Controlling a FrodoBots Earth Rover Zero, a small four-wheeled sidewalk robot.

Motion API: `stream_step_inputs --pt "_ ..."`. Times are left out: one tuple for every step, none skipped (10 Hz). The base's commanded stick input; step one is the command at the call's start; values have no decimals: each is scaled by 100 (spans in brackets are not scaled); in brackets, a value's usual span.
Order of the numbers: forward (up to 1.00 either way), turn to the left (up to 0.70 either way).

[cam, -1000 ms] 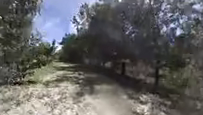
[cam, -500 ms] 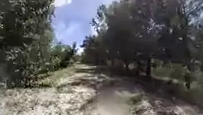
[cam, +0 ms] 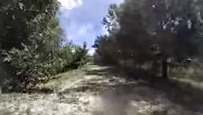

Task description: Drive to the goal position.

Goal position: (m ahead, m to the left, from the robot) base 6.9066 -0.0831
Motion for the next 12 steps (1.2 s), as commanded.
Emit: stream_step_inputs --pt "70 0" --pt "70 0" --pt "70 0" --pt "70 0" --pt "70 0" --pt "70 -14" --pt "70 -30" --pt "70 -14" --pt "70 0" --pt "70 0" --pt "70 0" --pt "70 0"
